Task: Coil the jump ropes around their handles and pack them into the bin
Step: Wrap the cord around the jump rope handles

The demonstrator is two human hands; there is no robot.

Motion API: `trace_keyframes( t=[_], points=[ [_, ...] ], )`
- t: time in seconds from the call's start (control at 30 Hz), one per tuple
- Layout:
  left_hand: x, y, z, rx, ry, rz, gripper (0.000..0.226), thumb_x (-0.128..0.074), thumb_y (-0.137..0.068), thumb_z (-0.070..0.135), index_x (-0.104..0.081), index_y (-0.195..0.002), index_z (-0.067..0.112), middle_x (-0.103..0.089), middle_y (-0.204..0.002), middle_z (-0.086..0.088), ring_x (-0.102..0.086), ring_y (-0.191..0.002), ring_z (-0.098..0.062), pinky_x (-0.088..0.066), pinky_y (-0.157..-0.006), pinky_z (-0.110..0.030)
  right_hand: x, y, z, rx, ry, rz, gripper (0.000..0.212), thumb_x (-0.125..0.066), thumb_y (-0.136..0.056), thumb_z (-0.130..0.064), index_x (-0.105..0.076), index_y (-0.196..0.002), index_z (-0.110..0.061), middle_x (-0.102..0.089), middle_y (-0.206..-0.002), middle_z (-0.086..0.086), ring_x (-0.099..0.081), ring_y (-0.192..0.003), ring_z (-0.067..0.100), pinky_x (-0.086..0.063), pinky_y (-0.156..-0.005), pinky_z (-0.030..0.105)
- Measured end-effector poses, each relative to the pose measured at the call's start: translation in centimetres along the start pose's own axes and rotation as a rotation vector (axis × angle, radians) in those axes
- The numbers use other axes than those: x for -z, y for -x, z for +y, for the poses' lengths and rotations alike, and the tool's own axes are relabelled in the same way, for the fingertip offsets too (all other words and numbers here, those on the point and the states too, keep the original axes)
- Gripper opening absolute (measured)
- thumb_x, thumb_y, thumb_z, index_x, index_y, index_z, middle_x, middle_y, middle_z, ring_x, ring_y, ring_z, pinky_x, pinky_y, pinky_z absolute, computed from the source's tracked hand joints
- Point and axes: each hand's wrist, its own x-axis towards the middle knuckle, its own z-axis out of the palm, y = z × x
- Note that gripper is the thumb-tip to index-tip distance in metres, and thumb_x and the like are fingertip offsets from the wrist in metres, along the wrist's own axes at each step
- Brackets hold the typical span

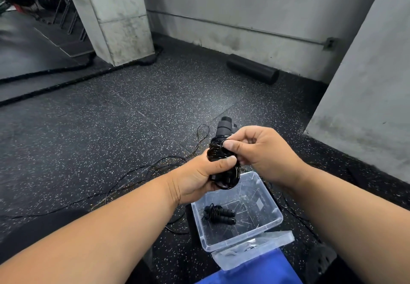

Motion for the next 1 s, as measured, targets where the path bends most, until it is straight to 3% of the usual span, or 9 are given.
trace_keyframes(
  t=[0.1,0.27,0.33,0.43,0.53,0.67,0.83,0.93,1.0],
  points=[
    [-0.6,0.0,0.1,-0.028,-0.006,0.083,0.093,-0.098,-0.052,0.063,-0.065,-0.129,0.023,-0.069,-0.114,-0.004,-0.065,-0.101,-0.017,-0.058,-0.08,-0.031,-0.7,-0.2,0.5,-0.007,-0.027,0.003,0.012,-0.076,-0.091,-0.011,-0.072,-0.092,0.0,-0.054,-0.059,0.005,-0.046,-0.051,0.009,-0.042,-0.048,0.019],
    [-0.4,0.3,0.9,-0.049,0.019,0.094,0.079,-0.096,-0.07,0.042,-0.06,-0.136,0.018,-0.067,-0.112,-0.007,-0.066,-0.093,-0.022,-0.06,-0.077,-0.035,-0.2,-0.5,0.9,-0.014,-0.029,0.025,0.019,-0.081,-0.088,-0.025,-0.071,-0.091,-0.009,-0.05,-0.067,0.011,-0.04,-0.057,0.02,-0.037,-0.049,0.025],
    [-0.5,0.5,1.4,-0.045,-0.034,0.125,0.059,-0.086,-0.08,0.031,-0.061,-0.132,0.019,-0.068,-0.103,-0.004,-0.067,-0.088,-0.019,-0.06,-0.067,-0.03,0.5,-0.3,0.8,0.008,0.056,-0.02,0.017,-0.078,-0.09,-0.029,-0.075,-0.093,-0.012,-0.058,-0.072,0.009,-0.047,-0.062,0.019,-0.041,-0.057,0.028],
    [-0.4,0.6,1.2,-0.026,-0.085,0.129,0.062,-0.085,-0.082,0.027,-0.059,-0.137,0.017,-0.069,-0.109,-0.005,-0.065,-0.097,-0.026,-0.058,-0.072,-0.035,1.6,-0.1,0.7,0.025,0.193,-0.095,0.018,-0.065,-0.101,-0.027,-0.078,-0.098,-0.016,-0.067,-0.075,-0.001,-0.057,-0.067,0.007,-0.048,-0.065,0.022],
    [-0.4,0.7,1.1,-0.021,-0.101,0.14,0.055,-0.084,-0.08,0.025,-0.063,-0.13,0.02,-0.068,-0.098,-0.001,-0.064,-0.095,-0.027,-0.057,-0.068,-0.033,2.3,-0.3,0.8,0.054,0.321,-0.132,0.014,-0.067,-0.1,-0.019,-0.08,-0.102,-0.025,-0.076,-0.088,-0.004,-0.068,-0.077,0.017,-0.057,-0.075,0.03],
    [-0.7,1.1,1.2,-0.033,-0.094,0.098,0.03,-0.081,-0.08,0.022,-0.076,-0.104,0.039,-0.065,-0.101,-0.004,-0.062,-0.099,-0.029,-0.057,-0.079,-0.038,2.4,-0.3,0.9,0.164,0.46,-0.065,0.01,-0.078,-0.09,-0.015,-0.081,-0.093,-0.024,-0.069,-0.078,-0.011,-0.057,-0.063,0.001,-0.044,-0.062,0.016],
    [-0.6,1.4,0.9,-0.007,-0.135,0.096,0.042,-0.083,-0.08,0.023,-0.067,-0.119,0.027,-0.064,-0.104,-0.004,-0.061,-0.103,-0.03,-0.057,-0.09,-0.051,1.8,0.2,0.7,0.446,0.846,0.053,0.008,-0.076,-0.084,-0.019,-0.075,-0.077,-0.024,-0.065,-0.074,-0.012,-0.061,-0.069,0.007,-0.05,-0.062,0.025],
    [-0.7,1.5,1.0,-0.01,-0.163,0.079,0.041,-0.083,-0.079,0.021,-0.067,-0.116,0.025,-0.064,-0.1,-0.003,-0.061,-0.099,-0.029,-0.051,-0.101,-0.063,1.5,0.3,0.3,0.326,0.679,0.106,0.015,-0.07,-0.086,-0.016,-0.067,-0.072,-0.018,-0.062,-0.065,-0.011,-0.052,-0.057,0.005,-0.042,-0.053,0.022],
    [-0.8,1.5,1.2,-0.009,-0.162,0.091,0.037,-0.084,-0.076,0.022,-0.068,-0.109,0.026,-0.065,-0.097,-0.003,-0.062,-0.095,-0.03,-0.055,-0.09,-0.054,1.4,0.3,0.2,0.177,0.487,0.048,0.015,-0.066,-0.089,-0.012,-0.065,-0.073,-0.013,-0.055,-0.057,-0.013,-0.041,-0.05,0.003,-0.034,-0.048,0.019]
  ],
)
